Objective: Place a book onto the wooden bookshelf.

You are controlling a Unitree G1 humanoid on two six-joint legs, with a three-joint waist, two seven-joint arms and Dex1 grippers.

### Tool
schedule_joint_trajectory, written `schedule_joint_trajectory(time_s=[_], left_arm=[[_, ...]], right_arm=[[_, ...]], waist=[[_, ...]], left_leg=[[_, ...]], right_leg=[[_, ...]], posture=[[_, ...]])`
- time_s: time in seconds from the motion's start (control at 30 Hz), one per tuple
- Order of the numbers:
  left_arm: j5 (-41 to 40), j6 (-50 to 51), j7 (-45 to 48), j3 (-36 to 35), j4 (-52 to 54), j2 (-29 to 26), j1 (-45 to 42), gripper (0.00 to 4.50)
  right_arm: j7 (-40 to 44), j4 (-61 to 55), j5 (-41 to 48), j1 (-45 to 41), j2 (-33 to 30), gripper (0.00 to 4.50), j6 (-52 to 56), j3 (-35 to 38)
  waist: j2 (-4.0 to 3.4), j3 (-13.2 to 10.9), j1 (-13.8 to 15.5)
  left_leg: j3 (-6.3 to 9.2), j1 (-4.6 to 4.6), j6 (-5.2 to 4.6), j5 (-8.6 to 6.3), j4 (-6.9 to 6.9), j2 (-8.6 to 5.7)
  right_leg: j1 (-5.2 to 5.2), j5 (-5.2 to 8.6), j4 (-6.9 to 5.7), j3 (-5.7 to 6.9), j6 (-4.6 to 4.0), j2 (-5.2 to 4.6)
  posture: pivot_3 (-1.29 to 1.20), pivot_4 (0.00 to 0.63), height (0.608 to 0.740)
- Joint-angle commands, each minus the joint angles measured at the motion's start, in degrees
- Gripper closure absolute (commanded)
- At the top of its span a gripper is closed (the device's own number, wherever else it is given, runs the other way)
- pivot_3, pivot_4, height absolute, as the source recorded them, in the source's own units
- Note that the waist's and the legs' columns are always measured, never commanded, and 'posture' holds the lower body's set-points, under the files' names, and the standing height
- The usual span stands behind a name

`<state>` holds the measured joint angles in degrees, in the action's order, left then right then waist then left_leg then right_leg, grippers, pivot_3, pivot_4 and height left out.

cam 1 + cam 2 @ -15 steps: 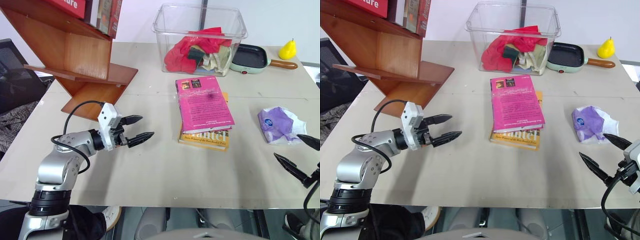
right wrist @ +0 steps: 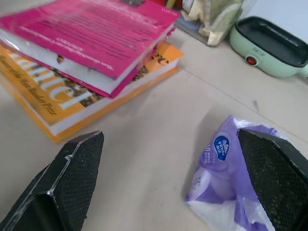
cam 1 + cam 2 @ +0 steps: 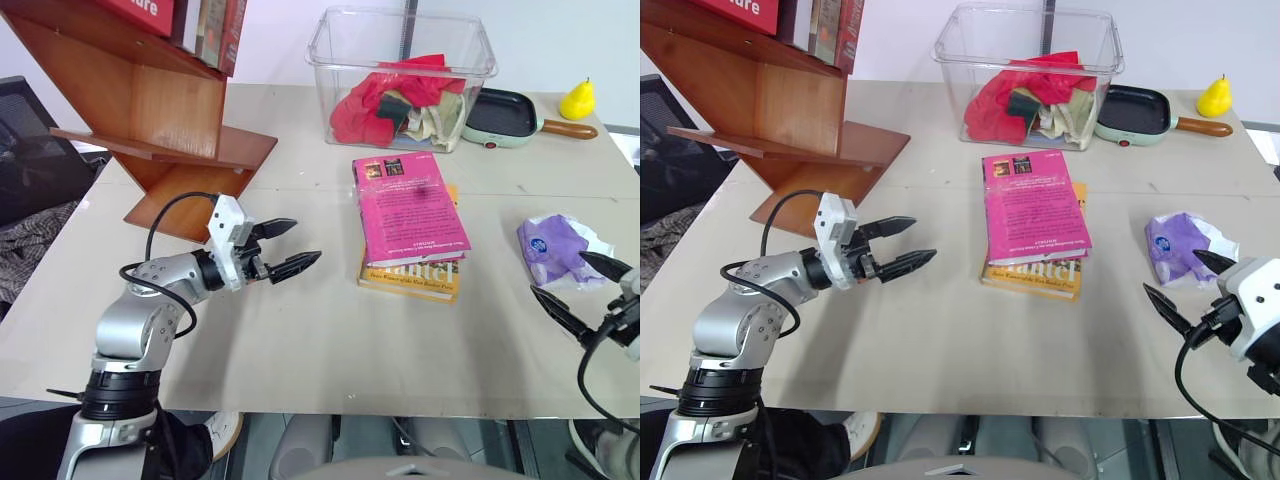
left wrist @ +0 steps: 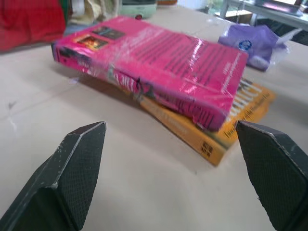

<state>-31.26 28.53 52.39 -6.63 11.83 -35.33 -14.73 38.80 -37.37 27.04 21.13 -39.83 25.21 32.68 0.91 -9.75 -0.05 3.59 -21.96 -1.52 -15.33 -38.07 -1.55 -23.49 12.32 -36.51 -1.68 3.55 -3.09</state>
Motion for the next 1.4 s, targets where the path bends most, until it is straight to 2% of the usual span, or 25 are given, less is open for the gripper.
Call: schedule_joint_trajectory(time_s=[0.03, 0.27, 0.4, 0.43, 0.53, 0.67, 0.73, 0.87, 1.1, 1.27, 1.4], left_arm=[[-2.14, 1.26, -2.14, -1.29, 3.36, 0.92, -0.63, 0.08], [-6.02, 5.27, -6.00, -2.92, 4.97, 2.50, -0.34, 0.08], [-10.24, 13.15, -12.50, -4.24, 4.06, 5.01, -2.54, 0.08], [-11.72, 15.04, -14.28, -4.72, 3.86, 6.06, -3.17, 0.00], [-14.80, 19.20, -18.68, -6.24, 3.72, 8.47, -4.54, 0.00], [-16.63, 21.23, -21.28, -7.63, 4.27, 9.02, -4.68, 0.00], [-16.56, 21.64, -21.49, -7.88, 4.52, 8.31, -4.06, 0.00], [-19.34, 24.22, -23.85, -10.13, 3.40, 8.54, -4.22, 0.00], [-24.04, 29.46, -26.89, -11.45, 1.70, 9.46, -5.02, 0.00], [-24.53, 30.87, -26.08, -12.02, 1.50, 7.65, -3.83, 0.00], [-26.33, 31.18, -21.82, -13.52, 2.45, 4.46, -1.57, 0.00]], right_arm=[[-0.31, 0.34, 0.25, -2.20, -1.05, 0.00, 0.80, -1.00], [-0.92, 4.02, 0.17, -6.63, -0.46, 0.00, 1.01, -4.51], [-5.74, 11.32, -1.92, -17.51, -1.68, 0.00, 6.00, -8.94], [-6.30, 14.09, -2.49, -21.58, -2.16, 0.56, 7.15, -10.67], [-6.75, 20.11, -4.37, -30.52, -2.96, 1.74, 9.24, -15.40], [-4.84, 26.33, -7.30, -40.32, -3.44, 3.78, 9.53, -22.50], [-3.63, 28.41, -8.30, -43.93, -3.20, 4.44, 8.99, -25.20], [-3.50, 31.44, -10.66, -50.11, -1.93, 4.44, 9.32, -29.58], [-4.72, 43.92, -20.95, -59.95, 1.66, 4.44, 6.51, -40.37], [-3.22, 50.61, -24.37, -63.91, 3.60, 4.44, 4.58, -43.41], [0.42, 51.14, -24.58, -64.70, 4.37, 4.44, 3.82, -44.41]], waist=[[0.00, 0.00, 0.01], [0.00, 0.00, 0.00], [0.02, 0.00, -0.51], [0.01, -0.01, -0.69], [0.02, -0.01, -0.66], [0.02, -0.01, -0.68], [0.02, -0.02, -0.69], [0.02, -0.02, -0.62], [0.03, -0.02, -0.57], [0.03, -0.02, -0.77], [0.02, -0.02, -0.80]], left_leg=[[0.01, 0.00, 0.00, 0.00, 0.00, 0.01], [0.02, 0.00, 0.00, 0.00, 0.00, 0.00], [0.01, 0.00, 0.00, 0.00, -0.08, 0.00], [0.00, 0.03, 0.00, 0.00, -0.10, 0.00], [-0.02, 0.01, -0.01, 0.00, -0.13, -0.07], [0.04, -0.05, 0.02, 0.02, -0.10, -0.08], [0.03, -0.05, 0.03, 0.02, -0.08, -0.08], [0.04, -0.06, 0.03, 0.02, -0.08, -0.11], [0.07, -0.06, 0.13, 0.08, -0.11, -0.13], [0.03, -0.15, 0.29, 0.17, -0.10, -0.16], [0.04, -0.16, 0.30, 0.17, 0.00, -0.14]], right_leg=[[0.00, 0.00, 0.00, 0.01, 0.00, 0.01], [0.00, 0.00, 0.00, 0.02, 0.00, 0.01], [0.01, -0.01, -0.04, 0.01, 0.00, 0.02], [0.03, -0.01, -0.04, 0.00, 0.00, 0.03], [0.00, -0.01, -0.11, -0.03, 0.00, 0.02], [-0.12, -0.02, -0.21, 0.01, -0.01, 0.03], [-0.13, -0.02, -0.19, 0.00, -0.01, 0.02], [-0.13, -0.02, -0.17, -0.01, -0.01, -0.02], [-0.13, -0.03, -0.19, 0.02, -0.02, -0.02], [-0.23, -0.04, -0.15, -0.02, -0.02, -0.06], [-0.30, -0.03, -0.15, -0.03, -0.02, -0.05]], posture=[[0.00, 0.150, 0.740], [0.00, 0.150, 0.740], [0.00, 0.150, 0.740], [0.00, 0.150, 0.740], [0.00, 0.150, 0.740], [0.00, 0.150, 0.740], [0.00, 0.150, 0.740], [0.00, 0.150, 0.740], [0.00, 0.150, 0.740], [0.00, 0.150, 0.740], [0.00, 0.150, 0.740]])
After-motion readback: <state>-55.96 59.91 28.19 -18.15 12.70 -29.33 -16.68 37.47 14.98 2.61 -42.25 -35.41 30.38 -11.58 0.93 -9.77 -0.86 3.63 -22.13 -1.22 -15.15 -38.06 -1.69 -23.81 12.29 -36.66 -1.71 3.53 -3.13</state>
